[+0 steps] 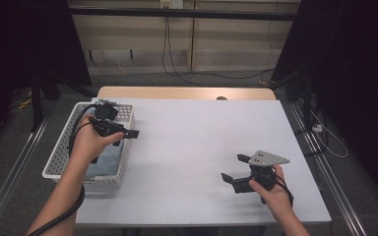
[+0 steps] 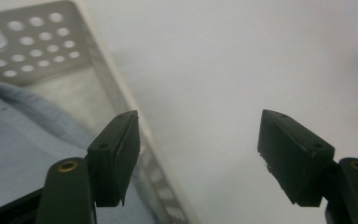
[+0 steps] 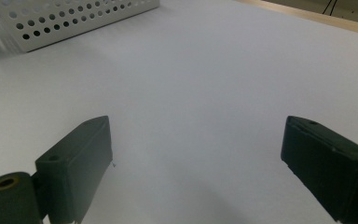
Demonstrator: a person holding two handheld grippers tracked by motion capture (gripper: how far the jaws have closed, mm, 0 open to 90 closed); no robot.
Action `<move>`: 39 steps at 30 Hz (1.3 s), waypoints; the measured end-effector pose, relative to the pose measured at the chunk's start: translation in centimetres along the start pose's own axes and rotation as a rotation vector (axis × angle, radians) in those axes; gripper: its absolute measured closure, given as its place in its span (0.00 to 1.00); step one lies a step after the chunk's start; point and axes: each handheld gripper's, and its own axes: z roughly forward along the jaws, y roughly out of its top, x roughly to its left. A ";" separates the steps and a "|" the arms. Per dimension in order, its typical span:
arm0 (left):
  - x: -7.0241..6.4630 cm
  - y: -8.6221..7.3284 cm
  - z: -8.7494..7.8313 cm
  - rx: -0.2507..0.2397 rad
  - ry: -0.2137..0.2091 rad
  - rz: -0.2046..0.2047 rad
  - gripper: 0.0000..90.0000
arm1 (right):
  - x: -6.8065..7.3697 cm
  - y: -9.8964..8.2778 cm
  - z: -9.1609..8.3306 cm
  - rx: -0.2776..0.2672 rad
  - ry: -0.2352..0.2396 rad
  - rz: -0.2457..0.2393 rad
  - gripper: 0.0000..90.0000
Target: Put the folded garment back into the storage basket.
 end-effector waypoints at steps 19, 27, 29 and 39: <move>-4.9 -0.2 1.9 -0.012 -0.124 0.112 0.24 | -0.2 -0.3 -0.1 0.011 0.010 0.007 0.10; -6.3 -1.7 3.1 -0.022 -0.175 0.150 0.22 | -0.2 -0.4 -0.2 0.013 0.012 0.014 0.10; -6.6 -1.9 3.3 -0.027 -0.185 0.153 0.21 | -0.3 -0.4 -0.3 0.013 0.010 0.017 0.10; -7.4 -2.8 3.9 -0.029 -0.214 0.181 0.19 | -0.4 -0.7 -0.5 0.023 0.009 0.023 0.10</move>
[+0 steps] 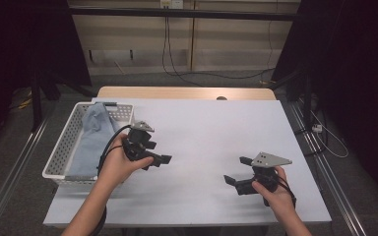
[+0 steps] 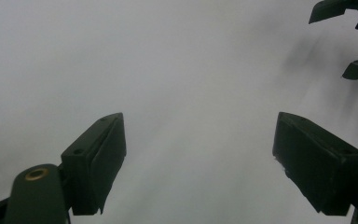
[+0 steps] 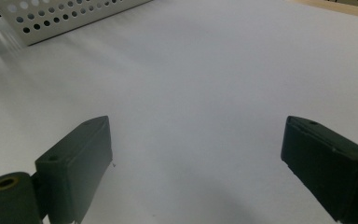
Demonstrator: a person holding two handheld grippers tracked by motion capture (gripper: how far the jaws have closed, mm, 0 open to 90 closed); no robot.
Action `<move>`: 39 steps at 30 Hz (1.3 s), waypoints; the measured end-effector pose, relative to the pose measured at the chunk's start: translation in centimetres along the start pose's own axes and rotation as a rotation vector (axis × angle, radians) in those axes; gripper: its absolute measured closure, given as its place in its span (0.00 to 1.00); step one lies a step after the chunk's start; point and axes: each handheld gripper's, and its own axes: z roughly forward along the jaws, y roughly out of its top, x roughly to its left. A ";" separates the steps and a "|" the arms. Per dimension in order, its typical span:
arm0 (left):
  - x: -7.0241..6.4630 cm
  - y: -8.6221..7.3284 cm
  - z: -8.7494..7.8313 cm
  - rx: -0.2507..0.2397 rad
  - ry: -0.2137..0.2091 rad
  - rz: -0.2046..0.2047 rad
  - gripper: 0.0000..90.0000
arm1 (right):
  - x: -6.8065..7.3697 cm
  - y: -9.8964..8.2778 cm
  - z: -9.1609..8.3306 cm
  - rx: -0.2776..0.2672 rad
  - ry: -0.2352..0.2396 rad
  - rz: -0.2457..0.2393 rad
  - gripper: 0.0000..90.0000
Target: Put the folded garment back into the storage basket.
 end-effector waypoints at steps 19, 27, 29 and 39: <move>-0.5 -2.8 1.2 -0.017 -0.037 0.022 0.17 | -0.2 -0.6 -0.7 0.004 -0.011 0.008 0.10; -0.5 -3.6 1.0 -0.033 -0.038 0.024 0.16 | -0.1 -0.6 -0.7 0.009 -0.007 0.006 0.10; -0.6 -3.9 1.0 -0.027 -0.038 0.033 0.16 | -0.1 -0.7 -0.7 0.010 -0.009 0.006 0.10; -0.8 -4.7 0.9 -0.028 -0.054 0.040 0.15 | 0.1 -0.8 -0.7 0.016 -0.006 0.004 0.10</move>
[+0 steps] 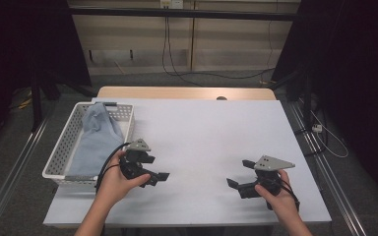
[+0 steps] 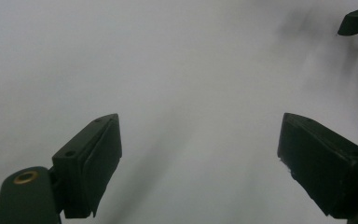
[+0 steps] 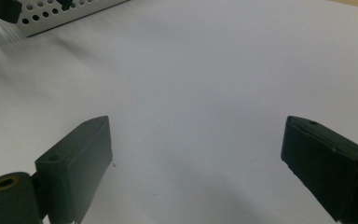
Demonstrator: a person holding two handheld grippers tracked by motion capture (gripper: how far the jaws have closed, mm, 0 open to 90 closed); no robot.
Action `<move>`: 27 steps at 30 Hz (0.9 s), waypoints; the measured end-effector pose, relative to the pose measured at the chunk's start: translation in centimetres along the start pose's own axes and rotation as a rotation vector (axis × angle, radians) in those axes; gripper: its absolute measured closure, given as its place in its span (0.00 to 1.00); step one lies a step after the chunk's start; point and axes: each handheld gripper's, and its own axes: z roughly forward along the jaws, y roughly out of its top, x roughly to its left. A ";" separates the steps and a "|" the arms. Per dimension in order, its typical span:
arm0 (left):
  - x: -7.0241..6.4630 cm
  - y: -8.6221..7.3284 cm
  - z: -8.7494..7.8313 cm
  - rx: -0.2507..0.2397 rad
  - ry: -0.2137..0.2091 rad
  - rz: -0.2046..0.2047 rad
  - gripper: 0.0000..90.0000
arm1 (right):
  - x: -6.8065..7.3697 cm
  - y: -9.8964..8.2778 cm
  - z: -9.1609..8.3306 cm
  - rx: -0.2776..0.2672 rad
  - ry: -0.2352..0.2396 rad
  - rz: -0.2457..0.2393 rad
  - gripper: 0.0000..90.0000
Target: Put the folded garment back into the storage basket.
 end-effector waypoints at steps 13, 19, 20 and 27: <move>-0.1 -0.9 -0.3 -0.014 -0.004 0.017 0.15 | 0.0 0.0 -0.3 0.004 0.015 0.013 0.10; 0.0 -1.3 -0.8 -0.018 -0.009 0.010 0.14 | -0.2 0.1 -0.4 0.000 0.020 0.022 0.10; 0.0 -1.3 -0.9 -0.018 -0.009 0.009 0.14 | -0.2 0.1 -0.5 0.000 0.022 0.027 0.10; 0.1 -1.9 -1.1 -0.023 -0.006 0.006 0.14 | -0.2 -0.2 -0.8 0.019 0.019 0.018 0.10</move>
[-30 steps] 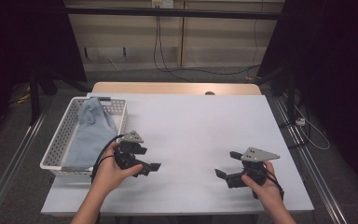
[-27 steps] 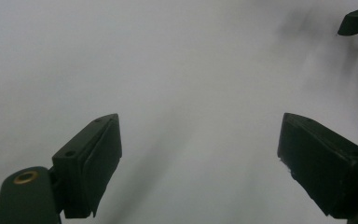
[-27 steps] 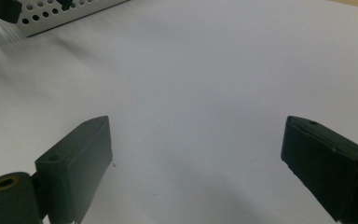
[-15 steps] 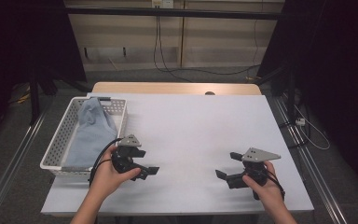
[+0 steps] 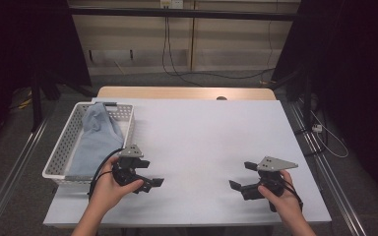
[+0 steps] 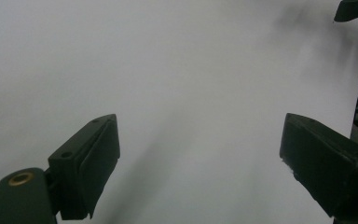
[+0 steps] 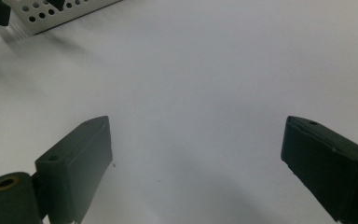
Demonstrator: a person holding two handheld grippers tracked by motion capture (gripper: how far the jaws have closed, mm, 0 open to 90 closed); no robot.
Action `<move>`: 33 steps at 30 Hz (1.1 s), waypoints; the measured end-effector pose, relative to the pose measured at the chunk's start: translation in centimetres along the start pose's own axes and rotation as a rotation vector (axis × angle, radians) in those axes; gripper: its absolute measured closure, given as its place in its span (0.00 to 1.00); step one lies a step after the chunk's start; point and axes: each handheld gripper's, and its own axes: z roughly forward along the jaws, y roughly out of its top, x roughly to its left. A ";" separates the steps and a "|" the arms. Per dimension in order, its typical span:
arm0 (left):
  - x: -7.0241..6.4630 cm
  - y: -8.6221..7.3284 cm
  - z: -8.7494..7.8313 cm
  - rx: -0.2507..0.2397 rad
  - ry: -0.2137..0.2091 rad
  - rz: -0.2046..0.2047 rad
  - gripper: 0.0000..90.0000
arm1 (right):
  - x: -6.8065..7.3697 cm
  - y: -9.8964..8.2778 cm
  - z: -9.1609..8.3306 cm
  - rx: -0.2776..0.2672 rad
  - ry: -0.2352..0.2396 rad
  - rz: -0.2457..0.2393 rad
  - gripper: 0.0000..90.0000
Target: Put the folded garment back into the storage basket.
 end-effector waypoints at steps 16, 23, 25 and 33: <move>-0.1 -0.7 -0.4 -0.004 0.005 0.006 0.13 | -0.6 -1.0 -1.3 0.018 -0.004 0.011 0.10; -0.2 -0.8 -0.5 -0.016 0.002 0.002 0.13 | -0.8 -1.6 -1.6 0.027 -0.013 0.012 0.10; -0.1 -0.8 -0.5 -0.016 0.002 0.004 0.13 | -0.9 -1.8 -1.7 0.022 -0.011 0.022 0.10; -0.2 -0.8 -0.3 -0.023 0.007 0.007 0.13 | -1.0 -2.2 -1.7 0.012 -0.010 0.029 0.10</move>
